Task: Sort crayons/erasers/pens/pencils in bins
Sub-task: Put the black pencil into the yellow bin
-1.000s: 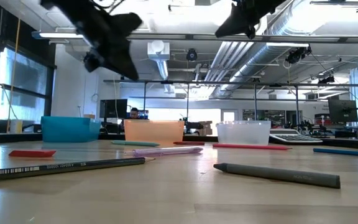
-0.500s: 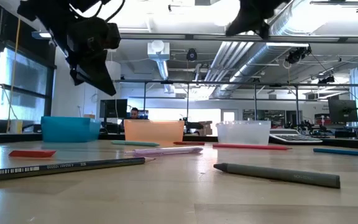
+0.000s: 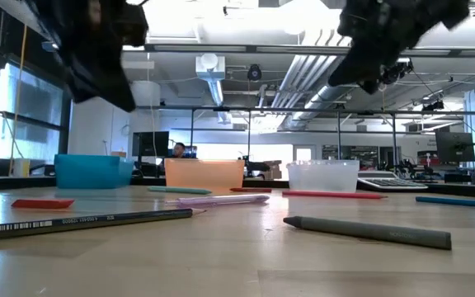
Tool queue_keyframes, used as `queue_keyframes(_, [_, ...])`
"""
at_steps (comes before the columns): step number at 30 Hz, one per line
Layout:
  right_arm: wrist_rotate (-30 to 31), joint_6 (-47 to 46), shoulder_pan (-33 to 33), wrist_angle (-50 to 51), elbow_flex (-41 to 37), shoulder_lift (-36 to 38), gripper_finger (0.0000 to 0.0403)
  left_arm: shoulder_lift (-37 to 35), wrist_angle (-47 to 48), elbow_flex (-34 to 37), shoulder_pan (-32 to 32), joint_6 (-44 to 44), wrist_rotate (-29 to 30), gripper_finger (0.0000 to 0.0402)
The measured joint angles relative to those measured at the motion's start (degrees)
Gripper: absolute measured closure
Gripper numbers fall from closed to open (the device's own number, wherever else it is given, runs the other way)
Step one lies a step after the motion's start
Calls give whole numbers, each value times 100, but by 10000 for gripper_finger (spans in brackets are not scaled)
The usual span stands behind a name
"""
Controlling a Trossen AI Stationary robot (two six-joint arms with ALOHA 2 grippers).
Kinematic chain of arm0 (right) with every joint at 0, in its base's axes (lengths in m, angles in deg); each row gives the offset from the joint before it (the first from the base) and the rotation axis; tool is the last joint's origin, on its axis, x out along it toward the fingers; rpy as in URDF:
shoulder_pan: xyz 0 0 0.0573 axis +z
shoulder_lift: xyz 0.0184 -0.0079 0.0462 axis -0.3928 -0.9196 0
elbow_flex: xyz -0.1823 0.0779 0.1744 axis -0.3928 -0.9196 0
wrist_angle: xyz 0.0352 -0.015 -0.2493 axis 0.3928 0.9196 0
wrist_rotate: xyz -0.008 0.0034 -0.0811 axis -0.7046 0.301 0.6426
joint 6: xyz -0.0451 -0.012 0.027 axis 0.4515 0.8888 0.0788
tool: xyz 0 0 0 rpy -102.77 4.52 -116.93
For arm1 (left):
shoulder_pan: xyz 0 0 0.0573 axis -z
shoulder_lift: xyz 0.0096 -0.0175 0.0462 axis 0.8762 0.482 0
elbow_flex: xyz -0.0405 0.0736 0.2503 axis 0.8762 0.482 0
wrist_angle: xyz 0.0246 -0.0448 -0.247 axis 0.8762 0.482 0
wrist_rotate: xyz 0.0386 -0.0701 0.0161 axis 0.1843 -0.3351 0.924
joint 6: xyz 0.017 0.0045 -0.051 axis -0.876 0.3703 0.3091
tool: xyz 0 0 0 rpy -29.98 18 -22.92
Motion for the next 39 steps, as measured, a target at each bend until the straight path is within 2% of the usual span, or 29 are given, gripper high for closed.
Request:
queue_keyframes(4, [-300, -107, -23, -461, -529, 332, 403, 685, 549, -758, 690, 826, 227, 401])
queue_keyframes(11, [-317, 236, 16, -616, -583, 581, 403, 2146, 1508, -2393, 1402, 1814, 438, 401])
queue_keyframes(15, [-315, 311, 16, -649, -583, 588, 403, 2864, 1773, -3005, 1621, 2211, 357, 398])
queue_keyframes(19, [-313, 268, 40, -692, -583, 579, 403, 3431, 1789, -3456, 1754, 2301, 32, 375])
queue_keyframes(23, [-315, 251, 42, -725, -583, 592, 403, 3862, 1808, -3708, 1827, 2563, -54, 338])
queue_keyframes(30, [-313, 211, 42, -846, -581, 601, 403, 4210, 1749, -3709, 1761, 2893, -32, 283])
queue_keyframes(39, [-313, 273, 42, -824, -580, 628, 403, 4597, 1708, -3697, 1700, 2914, -102, 284])
